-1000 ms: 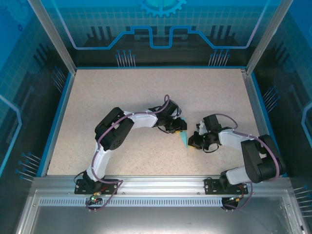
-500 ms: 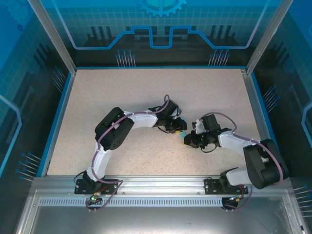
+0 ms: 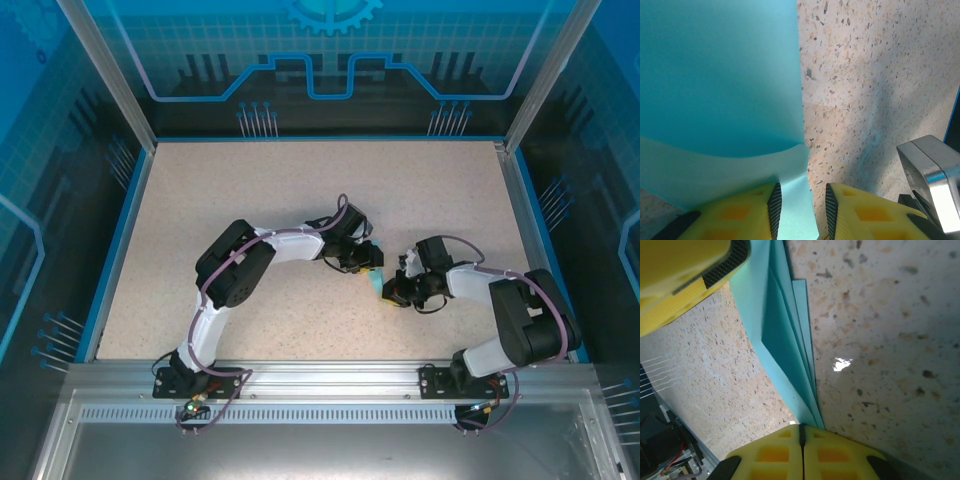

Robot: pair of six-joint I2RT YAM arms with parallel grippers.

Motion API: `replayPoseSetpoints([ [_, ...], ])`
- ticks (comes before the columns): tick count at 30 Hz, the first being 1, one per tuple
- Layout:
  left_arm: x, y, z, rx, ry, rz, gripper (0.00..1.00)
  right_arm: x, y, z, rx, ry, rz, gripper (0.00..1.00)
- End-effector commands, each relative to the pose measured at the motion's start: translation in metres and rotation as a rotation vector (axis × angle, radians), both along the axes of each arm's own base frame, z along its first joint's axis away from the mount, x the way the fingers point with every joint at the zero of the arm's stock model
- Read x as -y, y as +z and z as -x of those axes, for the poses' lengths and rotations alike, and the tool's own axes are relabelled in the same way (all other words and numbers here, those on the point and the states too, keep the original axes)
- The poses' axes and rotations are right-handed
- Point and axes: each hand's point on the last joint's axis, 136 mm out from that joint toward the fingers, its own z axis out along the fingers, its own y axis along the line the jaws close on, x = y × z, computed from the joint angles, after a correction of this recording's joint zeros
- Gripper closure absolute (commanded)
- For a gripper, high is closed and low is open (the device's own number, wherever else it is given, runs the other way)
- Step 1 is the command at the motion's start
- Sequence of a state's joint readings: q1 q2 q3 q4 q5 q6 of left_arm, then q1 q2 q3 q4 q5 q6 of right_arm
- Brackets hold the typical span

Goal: Fold a paper plane with a square sheet of paper (pick it up from the middle)
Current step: Fold the wing for the fifth time at the center of the table.

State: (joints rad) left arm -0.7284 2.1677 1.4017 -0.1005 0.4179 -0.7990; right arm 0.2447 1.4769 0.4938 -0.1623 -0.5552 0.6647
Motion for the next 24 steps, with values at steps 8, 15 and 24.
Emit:
replayPoseSetpoints([
  [8,-0.020,-0.040,0.010,-0.065,-0.009,-0.110,0.67,0.004,-0.006,0.018,-0.073,-0.046,-0.042,0.95],
  [15,-0.019,-0.039,0.010,-0.065,-0.008,-0.104,0.67,-0.014,0.038,-0.018,0.058,-0.047,-0.161,0.91],
  [24,-0.017,-0.037,0.009,-0.067,-0.006,-0.094,0.67,-0.013,0.014,-0.032,0.002,-0.092,-0.111,0.92],
])
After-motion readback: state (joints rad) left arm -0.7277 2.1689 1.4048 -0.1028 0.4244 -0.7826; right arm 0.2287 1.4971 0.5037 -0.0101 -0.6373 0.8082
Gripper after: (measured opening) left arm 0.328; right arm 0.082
